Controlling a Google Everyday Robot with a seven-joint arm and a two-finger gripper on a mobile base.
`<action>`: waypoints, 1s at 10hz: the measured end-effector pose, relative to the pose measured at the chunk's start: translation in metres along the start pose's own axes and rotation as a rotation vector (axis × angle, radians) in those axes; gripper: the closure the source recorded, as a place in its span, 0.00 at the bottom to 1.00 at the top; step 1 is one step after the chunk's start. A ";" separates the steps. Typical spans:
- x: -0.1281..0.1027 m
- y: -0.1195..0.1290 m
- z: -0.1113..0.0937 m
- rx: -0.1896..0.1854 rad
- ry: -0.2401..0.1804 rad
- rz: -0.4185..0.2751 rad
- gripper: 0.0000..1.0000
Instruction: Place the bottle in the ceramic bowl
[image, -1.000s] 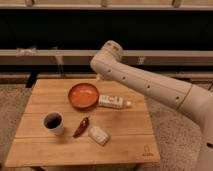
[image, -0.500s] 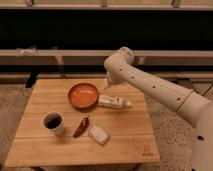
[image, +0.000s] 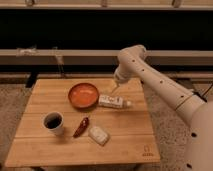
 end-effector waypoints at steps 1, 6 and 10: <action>0.008 0.009 0.007 0.010 0.033 -0.064 0.20; 0.024 0.026 0.042 0.138 0.089 -0.183 0.20; 0.019 0.024 0.074 0.210 0.122 -0.197 0.20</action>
